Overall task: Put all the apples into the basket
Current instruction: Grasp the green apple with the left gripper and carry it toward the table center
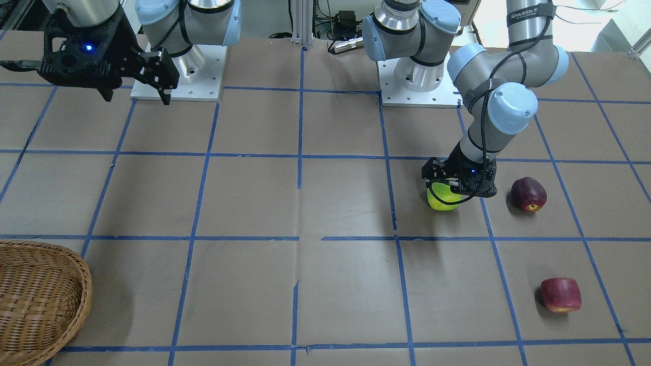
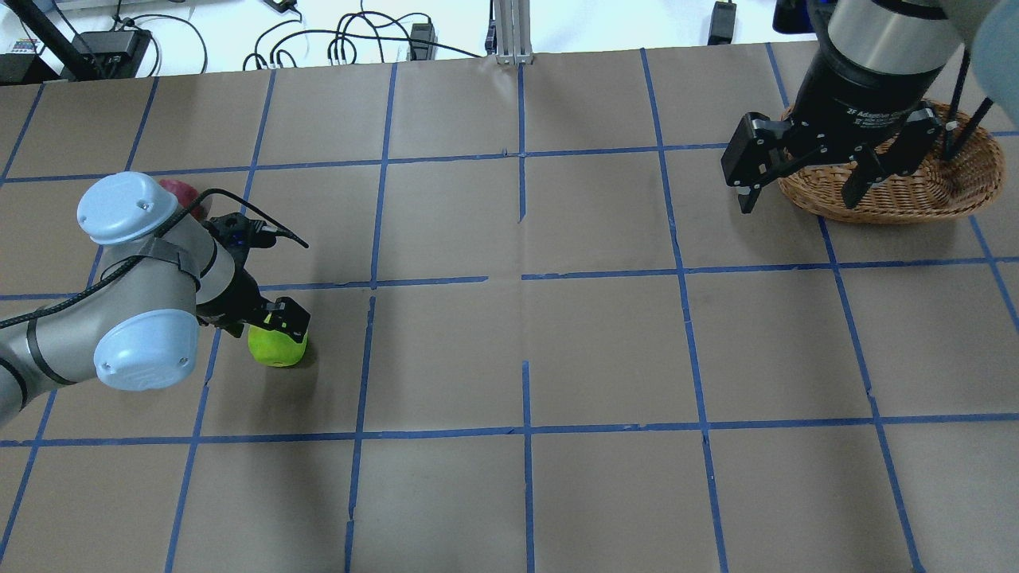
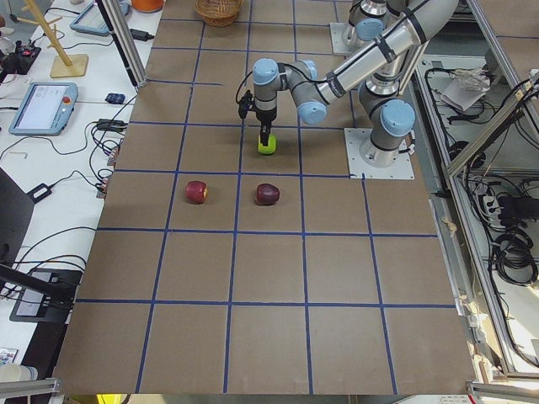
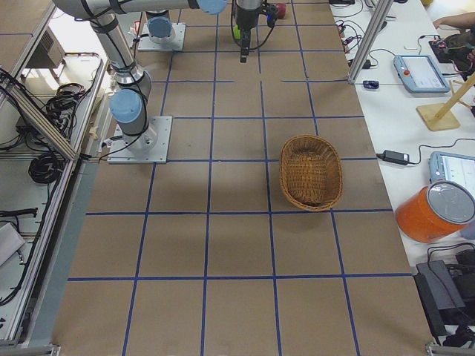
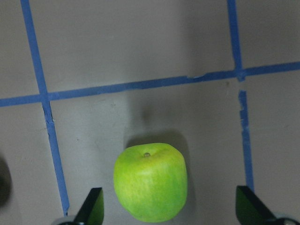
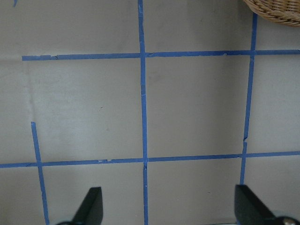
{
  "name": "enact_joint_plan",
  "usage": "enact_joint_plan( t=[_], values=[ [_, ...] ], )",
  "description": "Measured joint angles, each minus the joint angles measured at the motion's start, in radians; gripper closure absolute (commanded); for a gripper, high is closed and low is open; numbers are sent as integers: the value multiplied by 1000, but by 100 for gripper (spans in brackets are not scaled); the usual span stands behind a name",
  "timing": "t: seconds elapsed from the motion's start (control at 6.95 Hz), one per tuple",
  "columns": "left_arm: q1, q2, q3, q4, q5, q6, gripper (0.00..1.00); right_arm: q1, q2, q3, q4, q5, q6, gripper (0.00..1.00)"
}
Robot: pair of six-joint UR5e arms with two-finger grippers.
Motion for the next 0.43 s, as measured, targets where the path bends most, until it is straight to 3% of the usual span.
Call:
enact_joint_plan(
  t=[0.14,0.29,0.43],
  values=[
    [1,-27,-5,16,0,-1,13,0,1,0,-1,0,-1,0],
    [1,-50,-6,23,1,0,41,0,1,0,-1,0,-1,0],
    [2,-64,-6,28,1,-2,56,0,2,0,0,0,-1,0]
  ],
)
